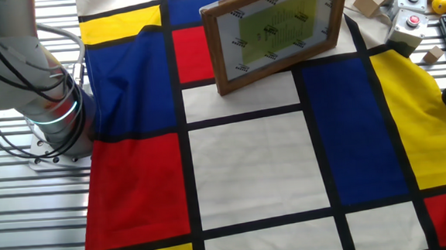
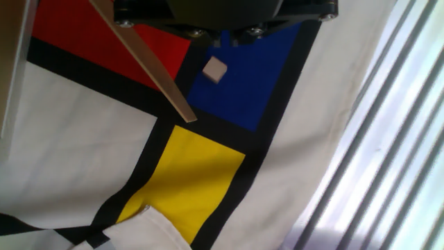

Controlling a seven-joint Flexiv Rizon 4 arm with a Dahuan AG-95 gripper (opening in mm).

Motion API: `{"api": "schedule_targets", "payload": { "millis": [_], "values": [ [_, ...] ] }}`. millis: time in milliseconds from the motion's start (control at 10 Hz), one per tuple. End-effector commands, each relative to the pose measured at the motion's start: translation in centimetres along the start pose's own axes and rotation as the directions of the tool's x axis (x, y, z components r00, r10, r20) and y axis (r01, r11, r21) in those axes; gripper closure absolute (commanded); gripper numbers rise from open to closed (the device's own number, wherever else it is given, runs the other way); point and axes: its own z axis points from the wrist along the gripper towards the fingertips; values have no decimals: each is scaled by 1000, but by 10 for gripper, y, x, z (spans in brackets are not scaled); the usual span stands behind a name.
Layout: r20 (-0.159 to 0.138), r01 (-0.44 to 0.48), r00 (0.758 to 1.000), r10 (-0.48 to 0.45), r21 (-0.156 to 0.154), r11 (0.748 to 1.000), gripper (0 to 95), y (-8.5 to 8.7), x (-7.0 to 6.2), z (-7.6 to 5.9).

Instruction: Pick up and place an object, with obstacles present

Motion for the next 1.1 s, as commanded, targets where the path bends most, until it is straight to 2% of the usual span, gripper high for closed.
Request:
{"api": "schedule_targets", "payload": {
  "millis": [100,300,600,700,900,1100],
  "values": [
    [-5,-3,1000,3,-17,1000,950,1,8,-28],
    [-7,17,1000,-17,-22,1000,950,-11,16,-59],
    [-35,20,999,-22,-40,999,950,-26,20,-94],
    [-45,34,998,-36,-48,998,950,-32,21,-111],
    [-64,39,997,-42,-54,998,950,-37,20,-131],
    [-81,68,994,-71,-36,997,950,-40,19,-142]
  ]
}}
